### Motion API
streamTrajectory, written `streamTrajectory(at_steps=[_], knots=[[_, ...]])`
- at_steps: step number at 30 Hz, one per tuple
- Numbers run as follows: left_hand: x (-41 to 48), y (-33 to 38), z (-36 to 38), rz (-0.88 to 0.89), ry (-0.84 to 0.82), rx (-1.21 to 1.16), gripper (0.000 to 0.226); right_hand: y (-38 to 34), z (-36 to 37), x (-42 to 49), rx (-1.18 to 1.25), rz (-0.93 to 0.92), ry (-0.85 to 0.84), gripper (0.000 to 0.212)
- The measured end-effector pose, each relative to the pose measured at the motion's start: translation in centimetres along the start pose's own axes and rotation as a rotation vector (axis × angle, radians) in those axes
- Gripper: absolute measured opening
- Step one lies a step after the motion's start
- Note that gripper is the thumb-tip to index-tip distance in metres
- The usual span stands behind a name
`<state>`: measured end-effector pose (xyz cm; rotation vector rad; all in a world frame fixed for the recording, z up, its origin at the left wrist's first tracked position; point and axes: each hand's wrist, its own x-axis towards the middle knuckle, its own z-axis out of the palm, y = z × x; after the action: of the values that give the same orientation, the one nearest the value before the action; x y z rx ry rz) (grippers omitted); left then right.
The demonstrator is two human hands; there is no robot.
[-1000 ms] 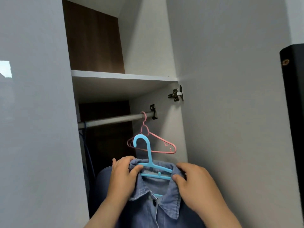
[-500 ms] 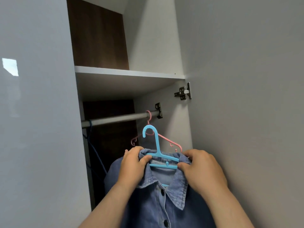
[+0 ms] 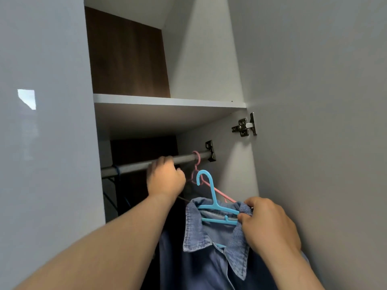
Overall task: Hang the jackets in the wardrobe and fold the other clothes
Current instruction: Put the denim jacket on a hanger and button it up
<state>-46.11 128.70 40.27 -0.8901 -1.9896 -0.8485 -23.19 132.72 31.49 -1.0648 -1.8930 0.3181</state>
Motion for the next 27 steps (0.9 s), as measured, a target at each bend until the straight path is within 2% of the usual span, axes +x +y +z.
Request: streamTrajectory(at_steps=[3,5,7,11,27], knots=[[2.5,-1.6,0.6,0.102,-0.077,0.283,0.057,0.6,0.4,0.4,-0.002,0.017,0.007,0.014],[3.6,-2.4,1.3,0.065,-0.195,0.36,0.065,0.7,0.7,0.5,-0.011,0.015,0.012,0.017],[4.2,-2.7,2.0,0.02,-0.234,0.396,0.059,0.8,1.0,0.6,-0.016,0.01,0.028,0.021],[5.2,-2.9,2.7,-0.009,-0.147,0.407,0.037,0.8,1.6,1.2,-0.017,0.003,0.056,0.023],[5.7,-3.5,3.4,-0.038,-0.071,0.388,0.028,-4.7,5.1,6.0,0.111,0.029,0.079,0.011]])
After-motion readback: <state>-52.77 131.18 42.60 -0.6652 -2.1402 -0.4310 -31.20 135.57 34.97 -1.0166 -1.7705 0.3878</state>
